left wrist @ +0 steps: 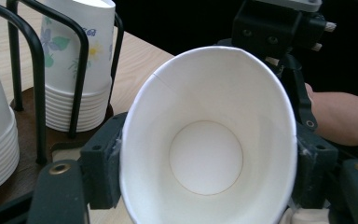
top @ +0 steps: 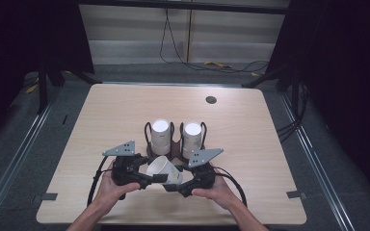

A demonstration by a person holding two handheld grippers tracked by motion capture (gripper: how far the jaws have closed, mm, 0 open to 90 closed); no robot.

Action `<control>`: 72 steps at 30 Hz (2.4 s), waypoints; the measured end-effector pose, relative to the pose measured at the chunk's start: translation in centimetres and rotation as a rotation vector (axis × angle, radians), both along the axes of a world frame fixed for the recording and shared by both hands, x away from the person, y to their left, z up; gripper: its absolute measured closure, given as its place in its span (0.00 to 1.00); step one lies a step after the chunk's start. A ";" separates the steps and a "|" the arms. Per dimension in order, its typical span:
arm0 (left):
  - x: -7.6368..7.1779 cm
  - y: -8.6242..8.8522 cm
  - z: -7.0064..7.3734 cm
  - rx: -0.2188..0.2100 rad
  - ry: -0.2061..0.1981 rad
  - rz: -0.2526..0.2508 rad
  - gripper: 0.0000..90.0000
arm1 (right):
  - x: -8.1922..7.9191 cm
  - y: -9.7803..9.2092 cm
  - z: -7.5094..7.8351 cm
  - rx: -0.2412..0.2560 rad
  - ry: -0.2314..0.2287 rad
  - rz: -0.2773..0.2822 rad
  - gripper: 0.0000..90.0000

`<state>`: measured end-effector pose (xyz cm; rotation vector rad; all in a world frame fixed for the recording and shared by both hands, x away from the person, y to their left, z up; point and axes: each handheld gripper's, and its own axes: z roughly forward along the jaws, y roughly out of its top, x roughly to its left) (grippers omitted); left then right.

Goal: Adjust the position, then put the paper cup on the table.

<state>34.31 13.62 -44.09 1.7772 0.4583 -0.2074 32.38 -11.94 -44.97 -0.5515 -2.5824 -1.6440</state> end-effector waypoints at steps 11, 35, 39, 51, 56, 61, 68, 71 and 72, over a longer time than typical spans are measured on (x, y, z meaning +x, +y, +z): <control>-0.3 0.2 0.3 0.017 -0.032 0.013 0.34 | 0.3 0.0 -0.3 -0.034 0.051 -0.023 0.17; 0.7 4.1 1.0 0.121 -0.061 0.176 0.32 | 0.1 -3.0 -0.4 -0.157 0.052 -0.184 0.18; 0.5 4.6 1.0 0.142 -0.068 0.202 0.32 | -0.1 -3.0 -0.3 -0.161 0.050 -0.191 0.18; 1.0 6.1 0.8 0.208 -0.067 0.262 0.31 | -0.9 -5.7 0.1 -0.181 0.032 -0.300 0.20; 1.2 6.8 0.6 0.223 -0.059 0.315 0.30 | -1.1 -6.8 -0.4 -0.192 0.045 -0.334 0.20; 1.4 7.7 0.7 0.235 -0.054 0.357 0.30 | -1.8 -7.8 -0.5 -0.205 0.041 -0.364 0.20; 2.4 8.6 0.5 0.246 -0.042 0.432 0.30 | -1.9 -8.8 -0.7 -0.184 0.041 -0.406 0.20; 3.2 9.0 0.2 0.263 -0.024 0.462 0.30 | -1.8 -8.8 -0.8 -0.184 0.044 -0.414 0.20; 3.4 9.1 0.1 0.265 -0.024 0.467 0.31 | -1.8 -8.8 -0.9 -0.185 0.043 -0.414 0.20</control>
